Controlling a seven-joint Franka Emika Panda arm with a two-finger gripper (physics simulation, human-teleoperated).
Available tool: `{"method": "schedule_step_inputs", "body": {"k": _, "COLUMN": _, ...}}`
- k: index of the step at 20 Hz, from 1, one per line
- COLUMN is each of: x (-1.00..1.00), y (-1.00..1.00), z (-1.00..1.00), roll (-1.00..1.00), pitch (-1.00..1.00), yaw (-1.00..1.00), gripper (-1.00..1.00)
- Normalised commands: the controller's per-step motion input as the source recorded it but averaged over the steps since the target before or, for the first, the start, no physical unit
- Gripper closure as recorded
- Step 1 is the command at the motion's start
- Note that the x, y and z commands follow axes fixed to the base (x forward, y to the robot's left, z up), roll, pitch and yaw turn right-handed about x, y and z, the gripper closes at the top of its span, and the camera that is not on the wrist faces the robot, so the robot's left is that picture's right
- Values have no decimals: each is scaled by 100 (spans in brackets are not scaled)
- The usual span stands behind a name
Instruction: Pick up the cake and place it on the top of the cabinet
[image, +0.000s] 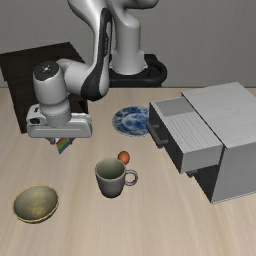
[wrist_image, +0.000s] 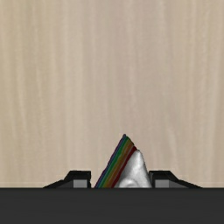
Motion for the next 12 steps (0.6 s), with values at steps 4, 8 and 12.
{"method": "schedule_step_inputs", "body": {"k": 4, "x": 0, "y": 0, "z": 75, "roll": 0, "pitch": 0, "yaw": 0, "gripper": 100}}
{"method": "schedule_step_inputs", "body": {"k": 8, "x": 0, "y": 0, "z": 100, "roll": 0, "pitch": 0, "yaw": 0, "gripper": 100}}
{"method": "schedule_step_inputs", "body": {"k": 12, "x": 0, "y": 0, "z": 100, "roll": 0, "pitch": 0, "yaw": 0, "gripper": 100}}
